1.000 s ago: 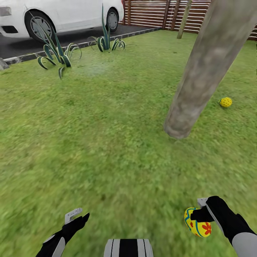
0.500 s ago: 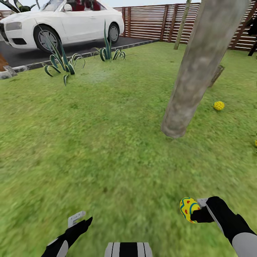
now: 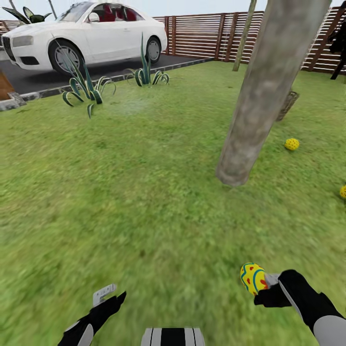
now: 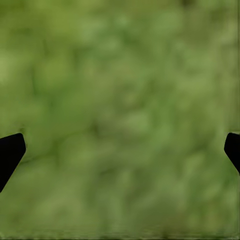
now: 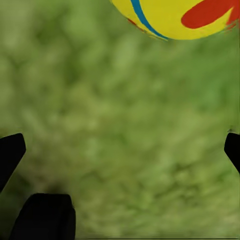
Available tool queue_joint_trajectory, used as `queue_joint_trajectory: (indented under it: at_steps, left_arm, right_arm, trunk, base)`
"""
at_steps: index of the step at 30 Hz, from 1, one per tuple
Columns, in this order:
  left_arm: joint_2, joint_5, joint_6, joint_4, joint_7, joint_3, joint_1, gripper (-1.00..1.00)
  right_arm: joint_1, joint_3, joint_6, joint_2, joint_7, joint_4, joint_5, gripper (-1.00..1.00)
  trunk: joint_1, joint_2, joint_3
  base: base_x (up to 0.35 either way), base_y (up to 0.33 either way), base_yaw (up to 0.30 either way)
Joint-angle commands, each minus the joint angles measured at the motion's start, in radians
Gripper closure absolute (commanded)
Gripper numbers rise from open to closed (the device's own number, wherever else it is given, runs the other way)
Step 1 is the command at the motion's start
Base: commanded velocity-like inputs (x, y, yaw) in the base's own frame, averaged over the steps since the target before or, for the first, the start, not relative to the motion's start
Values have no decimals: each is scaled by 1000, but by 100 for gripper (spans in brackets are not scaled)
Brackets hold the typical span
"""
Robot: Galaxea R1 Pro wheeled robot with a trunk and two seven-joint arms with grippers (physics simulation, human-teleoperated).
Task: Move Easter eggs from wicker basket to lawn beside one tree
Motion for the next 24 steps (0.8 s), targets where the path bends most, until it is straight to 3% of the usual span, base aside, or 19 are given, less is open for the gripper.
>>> queue_joint_trajectory:
  at_steps: [1,8,12,17,24]
  left_arm:
    - [-1,10,11,-2,-6,7,0,-100]
    - [-2,10,13,-6,-6,6,0,-100]
    - [11,8,20,-23,-8,4,0,-100]
    - [40,-68,34,-58,-10,6,0,-100]
    - [43,-89,91,-65,-11,6,0,-100]
  right_arm:
    - [0,3,2,-1,8,-1,12,-100]
    - [0,3,4,-2,3,0,17,-100]
    - [0,-5,0,-5,3,-4,15,-100]
    - [0,-8,-42,-15,3,-1,16,-100]
    - [0,-9,-61,-33,0,34,18,-100]
  trunk:
    - [-1,0,3]
    - [-4,2,30]
    - [-6,3,46]
    - [-8,4,65]
    - [-11,5,88]
  base:
    - [-313,0,0]
    - [-340,0,0]
    - [-350,0,0]
    - [-350,0,0]
    - [-310,0,0]
